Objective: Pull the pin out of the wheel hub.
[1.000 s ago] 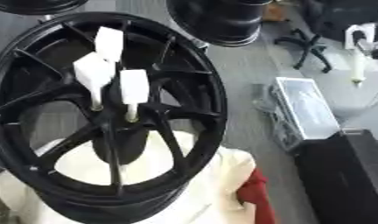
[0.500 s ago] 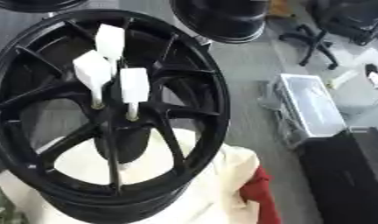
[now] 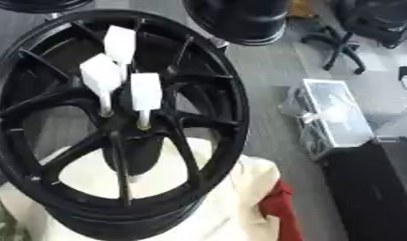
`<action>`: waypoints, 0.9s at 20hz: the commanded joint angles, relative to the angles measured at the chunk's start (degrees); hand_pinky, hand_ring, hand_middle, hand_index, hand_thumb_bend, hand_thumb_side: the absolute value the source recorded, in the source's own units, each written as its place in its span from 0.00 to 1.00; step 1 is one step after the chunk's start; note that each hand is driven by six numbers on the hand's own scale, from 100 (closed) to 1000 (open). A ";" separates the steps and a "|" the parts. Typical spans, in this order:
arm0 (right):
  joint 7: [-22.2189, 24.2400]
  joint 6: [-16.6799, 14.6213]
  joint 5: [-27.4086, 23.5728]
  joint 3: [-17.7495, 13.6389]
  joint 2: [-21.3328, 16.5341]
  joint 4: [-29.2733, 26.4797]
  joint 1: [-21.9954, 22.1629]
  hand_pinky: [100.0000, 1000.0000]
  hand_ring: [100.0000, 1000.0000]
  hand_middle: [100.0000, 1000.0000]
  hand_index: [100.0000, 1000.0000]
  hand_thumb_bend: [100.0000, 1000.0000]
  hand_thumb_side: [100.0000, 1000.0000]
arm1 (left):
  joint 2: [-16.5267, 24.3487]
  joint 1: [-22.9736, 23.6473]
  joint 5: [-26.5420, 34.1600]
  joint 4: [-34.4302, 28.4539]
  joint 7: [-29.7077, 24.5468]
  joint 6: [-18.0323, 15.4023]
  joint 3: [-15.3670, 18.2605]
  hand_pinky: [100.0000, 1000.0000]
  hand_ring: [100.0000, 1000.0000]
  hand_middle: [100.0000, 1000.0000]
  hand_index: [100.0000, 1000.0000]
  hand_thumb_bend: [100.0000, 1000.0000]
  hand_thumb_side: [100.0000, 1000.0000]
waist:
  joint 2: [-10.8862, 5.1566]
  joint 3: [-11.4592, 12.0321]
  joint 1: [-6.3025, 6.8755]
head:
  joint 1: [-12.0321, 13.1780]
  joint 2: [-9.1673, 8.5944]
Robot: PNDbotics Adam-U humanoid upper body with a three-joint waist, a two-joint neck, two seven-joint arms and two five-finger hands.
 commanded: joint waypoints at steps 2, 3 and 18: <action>-1.92 2.22 1.21 -1.30 -2.19 -1.01 -0.06 0.98 0.94 0.93 0.92 0.00 0.08 | 0.95 -0.62 -0.20 -1.79 -0.06 -0.39 0.39 0.80 1.00 0.92 0.74 0.00 0.87 | -0.47 -0.15 0.26 | 0.19 0.31; -3.02 2.83 1.71 -1.25 -2.14 -1.14 0.06 0.98 0.94 0.93 0.92 0.00 0.08 | 0.94 -0.63 -0.31 -1.77 -0.07 -0.40 0.37 0.80 1.00 0.92 0.74 0.00 0.87 | -0.44 -0.14 0.23 | 0.19 0.32; -14.08 3.04 -22.06 1.62 1.05 -7.82 -3.48 0.84 0.77 0.79 0.86 0.00 0.45 | 0.69 -1.01 -0.10 -2.24 -0.15 -0.59 0.19 0.80 1.00 0.92 0.74 0.00 0.86 | 0.09 0.48 0.34 | 0.61 -0.02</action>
